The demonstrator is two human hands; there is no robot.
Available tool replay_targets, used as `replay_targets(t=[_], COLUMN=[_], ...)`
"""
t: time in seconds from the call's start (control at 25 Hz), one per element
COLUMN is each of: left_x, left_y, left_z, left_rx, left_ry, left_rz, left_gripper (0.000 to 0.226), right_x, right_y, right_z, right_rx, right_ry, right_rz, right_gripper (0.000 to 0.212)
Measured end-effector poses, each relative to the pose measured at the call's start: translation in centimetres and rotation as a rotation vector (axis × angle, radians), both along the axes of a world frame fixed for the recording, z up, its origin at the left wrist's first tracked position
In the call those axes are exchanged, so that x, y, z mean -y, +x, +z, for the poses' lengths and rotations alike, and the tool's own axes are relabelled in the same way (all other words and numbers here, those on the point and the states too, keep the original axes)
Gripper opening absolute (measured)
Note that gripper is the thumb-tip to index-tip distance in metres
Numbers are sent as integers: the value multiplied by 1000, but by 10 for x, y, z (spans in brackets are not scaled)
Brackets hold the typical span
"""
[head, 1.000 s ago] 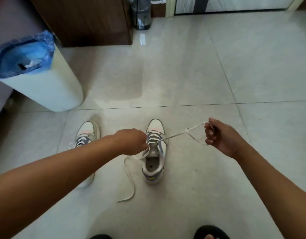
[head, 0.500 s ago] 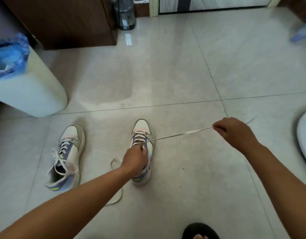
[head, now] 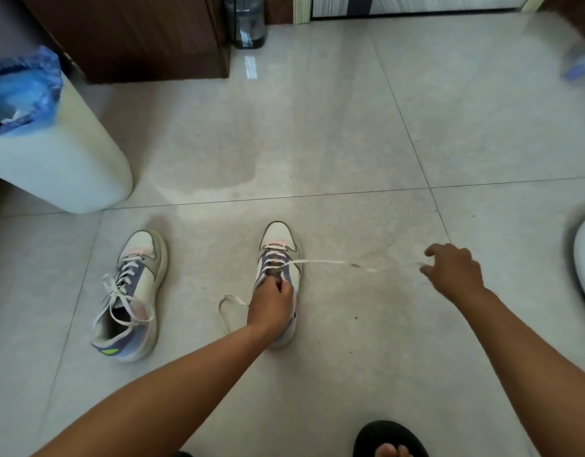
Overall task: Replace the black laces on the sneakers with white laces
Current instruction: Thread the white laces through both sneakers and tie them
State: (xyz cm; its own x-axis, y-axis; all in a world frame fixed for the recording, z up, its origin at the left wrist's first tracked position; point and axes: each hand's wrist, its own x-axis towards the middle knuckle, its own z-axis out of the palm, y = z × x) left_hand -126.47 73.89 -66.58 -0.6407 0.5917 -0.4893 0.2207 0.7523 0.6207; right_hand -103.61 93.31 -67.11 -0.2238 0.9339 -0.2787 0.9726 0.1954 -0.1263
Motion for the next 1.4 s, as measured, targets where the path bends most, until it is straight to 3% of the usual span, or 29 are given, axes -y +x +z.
replay_targets(t=[0.04,0.16,0.24,0.32,0.52,0.68,0.8,0.92,1.0,1.08,1.28,1.4], left_x=[0,1,1,2,1,1,0,-1,-2,-2,-4,-5], left_y=[0,0,-1,-1,-1,0,-1,-1,-2,-6,-22,-30], left_z=[-2,-8,-12,-15,-16,-17,-16,-18,-18,-17,-14,-10], left_rx=[1,0,-3,-6,23,24,8,-29,-27,-17,-18,-61], left_ry=[7,19,17,27,23,32,46,47,53,58,80,87], left_rz=[-13,-22,-14,-5,32,73,104,97,101,112,143,145], left_gripper=[35,31,30,32,29,27,26,30,31,29,30,33], right_x=[8,46,75,95,106,109,98,72,54,35,-6,-17], right_y=[-13,-82,-129,-160,-170,-168,-149,-125,-107,-88,-34,-11], right_z=[-5,-14,-19,-20,-35,-31,-33,-35,-29,-27,-16,-15], right_rx=[-28,-373,-338,-236,-223,-356,-303,-256,-224,-205,-77,-51], right_ry=[-50,-108,-133,53,214,95,296,516,590,658,648,640], right_rz=[65,354,571,752,760,701,893,1116,1114,1046,598,348], right_gripper=[29,34,34,25,25,19,41,16,5,14,7,26])
